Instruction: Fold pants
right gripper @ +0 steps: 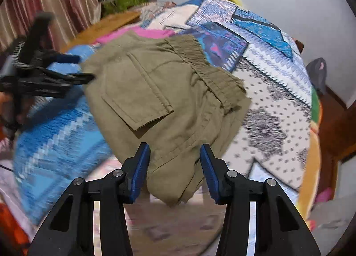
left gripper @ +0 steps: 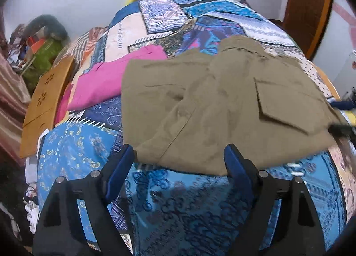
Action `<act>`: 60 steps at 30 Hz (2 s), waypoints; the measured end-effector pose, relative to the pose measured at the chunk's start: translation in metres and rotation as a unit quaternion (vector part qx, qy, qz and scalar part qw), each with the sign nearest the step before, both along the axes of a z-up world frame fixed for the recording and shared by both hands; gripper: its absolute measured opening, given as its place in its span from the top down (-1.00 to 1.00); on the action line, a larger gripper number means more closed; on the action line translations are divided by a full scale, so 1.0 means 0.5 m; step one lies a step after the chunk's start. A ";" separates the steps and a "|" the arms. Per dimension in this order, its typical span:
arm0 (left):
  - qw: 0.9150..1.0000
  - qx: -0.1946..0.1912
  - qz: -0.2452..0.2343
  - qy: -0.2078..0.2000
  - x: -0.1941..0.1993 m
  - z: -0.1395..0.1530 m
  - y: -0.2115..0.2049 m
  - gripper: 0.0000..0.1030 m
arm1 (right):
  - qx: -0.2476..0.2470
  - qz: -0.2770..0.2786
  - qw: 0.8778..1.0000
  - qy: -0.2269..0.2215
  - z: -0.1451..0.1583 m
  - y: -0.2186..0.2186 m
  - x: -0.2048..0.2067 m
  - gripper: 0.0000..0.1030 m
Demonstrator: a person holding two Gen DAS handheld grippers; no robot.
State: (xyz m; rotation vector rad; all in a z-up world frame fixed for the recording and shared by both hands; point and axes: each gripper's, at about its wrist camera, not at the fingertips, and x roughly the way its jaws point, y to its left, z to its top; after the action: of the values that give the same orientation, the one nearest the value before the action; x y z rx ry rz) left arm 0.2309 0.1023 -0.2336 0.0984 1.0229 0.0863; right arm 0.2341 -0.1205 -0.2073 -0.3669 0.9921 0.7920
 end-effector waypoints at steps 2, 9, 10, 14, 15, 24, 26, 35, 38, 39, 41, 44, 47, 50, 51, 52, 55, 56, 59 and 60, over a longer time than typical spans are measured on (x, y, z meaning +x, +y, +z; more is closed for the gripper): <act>1.000 -0.005 -0.004 -0.008 -0.007 0.011 -0.005 -0.63 | -0.007 -0.017 1.000 0.006 -0.002 -0.020 0.026 0.17; 1.000 -0.024 0.008 -0.019 0.014 0.044 0.033 -0.35 | 0.067 -0.074 0.995 0.011 0.027 -0.080 0.047 0.18; 1.000 -0.023 0.006 -0.014 0.022 0.039 0.035 -0.21 | 0.067 -0.076 0.995 0.013 0.023 -0.073 0.050 0.18; 0.999 -0.034 0.006 0.025 0.046 -0.015 0.046 -0.06 | 0.044 -0.067 0.996 0.044 -0.027 -0.049 0.063 0.18; 0.999 -0.038 0.007 0.025 0.044 -0.020 0.048 -0.07 | 0.043 -0.066 0.996 0.044 -0.024 -0.047 0.063 0.18; 0.999 -0.033 0.012 0.009 0.026 -0.017 0.047 -0.06 | 0.070 -0.013 0.997 -0.022 0.106 0.036 0.106 0.18; 0.999 -0.039 0.013 0.009 0.026 -0.017 0.052 -0.06 | 0.077 0.002 0.997 -0.023 0.112 0.080 0.125 0.17; 0.998 -0.058 0.012 0.001 0.025 -0.022 0.065 -0.12 | 0.034 0.040 0.999 -0.010 0.039 0.260 0.207 -0.09; 0.998 -0.068 0.017 -0.001 0.026 -0.024 0.074 -0.19 | 0.005 0.048 0.999 -0.006 0.004 0.285 0.225 -0.09; 0.997 -0.077 0.022 -0.001 0.027 -0.025 0.079 -0.20 | 0.000 0.051 0.999 -0.001 -0.005 0.287 0.225 -0.09; 0.995 -0.097 0.031 0.000 0.028 -0.030 0.090 -0.20 | -0.006 0.061 0.998 -0.002 -0.016 0.287 0.223 -0.09; 0.994 -0.103 0.035 -0.002 0.026 -0.034 0.091 -0.21 | -0.018 0.073 0.997 -0.013 -0.026 0.286 0.215 -0.02; 0.995 -0.092 0.042 -0.006 0.023 -0.035 0.090 -0.21 | -0.030 0.072 0.996 -0.039 -0.027 0.291 0.210 0.04; 0.994 -0.095 0.056 -0.004 0.019 -0.042 0.104 -0.21 | -0.034 0.062 0.997 -0.041 -0.028 0.292 0.216 0.05; 0.993 -0.104 0.058 -0.003 0.018 -0.044 0.109 -0.22 | -0.030 0.058 0.997 -0.043 -0.024 0.289 0.214 0.05; 0.992 -0.113 0.060 0.000 0.018 -0.045 0.114 -0.22 | -0.030 0.057 0.997 -0.047 -0.019 0.290 0.211 0.04; 0.992 -0.109 0.062 0.003 0.013 -0.036 0.114 -0.21 | -0.022 0.036 0.997 -0.065 0.023 0.267 0.190 0.04; 0.993 -0.098 0.061 0.001 0.009 -0.029 0.111 -0.21 | -0.012 0.030 0.997 -0.065 0.040 0.255 0.184 0.04; 0.996 -0.067 0.058 -0.012 -0.003 -0.004 0.103 -0.21 | 0.015 0.005 0.997 -0.079 0.100 0.200 0.149 -0.07; 0.997 -0.055 0.060 -0.019 -0.009 0.007 0.103 -0.21 | 0.017 -0.001 0.996 -0.086 0.113 0.187 0.139 -0.16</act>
State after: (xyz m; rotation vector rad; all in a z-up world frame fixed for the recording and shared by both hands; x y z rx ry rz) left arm 0.2263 0.1536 -0.2301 -0.0654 0.9941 0.1395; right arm 0.3035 -0.0269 -0.1508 -0.3979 0.8168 0.7609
